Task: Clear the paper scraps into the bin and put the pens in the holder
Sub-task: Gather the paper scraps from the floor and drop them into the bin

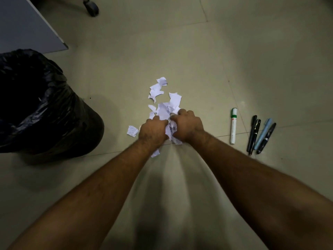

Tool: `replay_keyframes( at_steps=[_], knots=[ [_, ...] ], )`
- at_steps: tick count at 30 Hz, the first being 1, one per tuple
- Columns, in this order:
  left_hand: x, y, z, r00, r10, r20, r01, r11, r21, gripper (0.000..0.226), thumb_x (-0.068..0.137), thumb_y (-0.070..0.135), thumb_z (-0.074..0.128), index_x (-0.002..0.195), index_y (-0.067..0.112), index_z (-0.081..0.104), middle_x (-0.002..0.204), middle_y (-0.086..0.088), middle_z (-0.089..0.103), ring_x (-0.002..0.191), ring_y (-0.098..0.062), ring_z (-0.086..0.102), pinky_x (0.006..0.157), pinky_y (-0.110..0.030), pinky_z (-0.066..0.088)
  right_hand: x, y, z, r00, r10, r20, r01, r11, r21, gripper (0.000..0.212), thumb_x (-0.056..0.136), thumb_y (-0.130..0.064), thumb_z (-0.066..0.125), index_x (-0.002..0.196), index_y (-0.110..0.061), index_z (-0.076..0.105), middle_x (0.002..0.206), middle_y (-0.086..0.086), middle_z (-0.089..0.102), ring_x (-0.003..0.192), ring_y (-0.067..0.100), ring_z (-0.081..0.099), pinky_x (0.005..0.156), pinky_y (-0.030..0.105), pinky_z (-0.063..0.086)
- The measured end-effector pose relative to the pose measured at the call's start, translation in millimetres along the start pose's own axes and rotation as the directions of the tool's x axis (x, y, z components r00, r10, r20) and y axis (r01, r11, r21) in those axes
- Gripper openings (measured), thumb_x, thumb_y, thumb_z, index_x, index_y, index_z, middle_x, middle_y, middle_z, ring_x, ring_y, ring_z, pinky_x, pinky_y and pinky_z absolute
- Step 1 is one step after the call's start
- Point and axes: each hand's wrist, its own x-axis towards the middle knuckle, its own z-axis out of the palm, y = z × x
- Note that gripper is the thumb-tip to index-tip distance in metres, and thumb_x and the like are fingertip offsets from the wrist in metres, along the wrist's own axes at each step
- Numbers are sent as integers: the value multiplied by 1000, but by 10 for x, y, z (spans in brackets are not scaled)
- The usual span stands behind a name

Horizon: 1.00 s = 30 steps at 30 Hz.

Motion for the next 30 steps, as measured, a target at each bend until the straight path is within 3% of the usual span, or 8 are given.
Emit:
replay_keyframes(
  at_steps=[4, 7, 11, 16, 19, 22, 26, 30],
  knots=[
    [-92, 86, -36, 999, -37, -32, 39, 998, 47, 22, 91, 17, 58, 112, 18, 64, 111, -9, 61, 99, -29, 63, 77, -35, 49, -46, -51, 2, 999, 21, 38, -26, 992, 121, 34, 86, -32, 60, 120, -26, 62, 119, 10, 55, 103, 34, 59, 79, 36, 48],
    [-111, 52, -40, 997, -49, -53, 48, 999, -9, 15, 90, 15, 58, 103, 14, 65, 104, -12, 63, 96, -31, 63, 75, -35, 48, -71, -60, 29, 997, 61, 57, -75, 950, 304, 29, 84, -18, 60, 112, -22, 65, 117, 10, 59, 101, 32, 61, 84, 33, 46],
    [-116, -8, -108, 984, -139, -113, 113, 970, -213, 19, 88, 11, 56, 102, 10, 69, 103, -13, 66, 96, -30, 62, 78, -31, 43, -115, -54, 56, 986, 166, 34, -157, 820, 551, 23, 79, -8, 60, 97, -19, 67, 106, 5, 69, 99, 26, 62, 80, 26, 42],
    [-92, -75, -313, 916, -385, -109, 284, 818, -499, 33, 82, 0, 53, 96, 20, 74, 106, -6, 71, 95, -26, 65, 74, -20, 43, -127, -134, -125, 936, 351, 9, -245, 634, 734, 16, 80, -8, 65, 82, -22, 71, 96, 0, 74, 87, 18, 65, 71, 17, 37],
    [-91, -124, -571, 878, -469, -95, 332, 741, -584, 30, 81, -2, 54, 88, 20, 74, 100, -5, 72, 91, -27, 66, 70, -20, 41, -98, -213, -336, 907, 421, 36, -291, 561, 775, 13, 80, -12, 64, 80, -21, 73, 90, 2, 75, 85, 22, 67, 72, 21, 46],
    [-108, -206, -926, 859, -499, -116, 329, 711, -622, 26, 81, -1, 57, 85, 19, 73, 96, -5, 72, 88, -26, 66, 68, -20, 40, -40, -357, -612, 889, 450, 89, -303, 429, 851, 11, 70, -19, 64, 71, -26, 72, 80, 1, 75, 78, 27, 71, 76, 40, 60],
    [-244, -372, -1543, 812, -552, -189, 320, 692, -647, 21, 81, 4, 62, 85, 21, 74, 95, -6, 73, 89, -26, 66, 68, -19, 39, 44, -746, -1162, 921, 387, 40, -197, 375, 906, 10, 69, -22, 67, 63, -29, 70, 72, -2, 73, 69, 28, 72, 71, 45, 61],
    [-517, -739, -2241, 713, -634, -299, 319, 673, -668, 21, 78, 5, 61, 82, 22, 72, 93, -6, 74, 88, -26, 67, 70, -23, 47, 147, -1404, -1788, 964, 266, -16, -65, 292, 954, 24, 76, -6, 69, 61, -24, 69, 66, 4, 69, 56, 30, 70, 61, 49, 62]
  ],
)
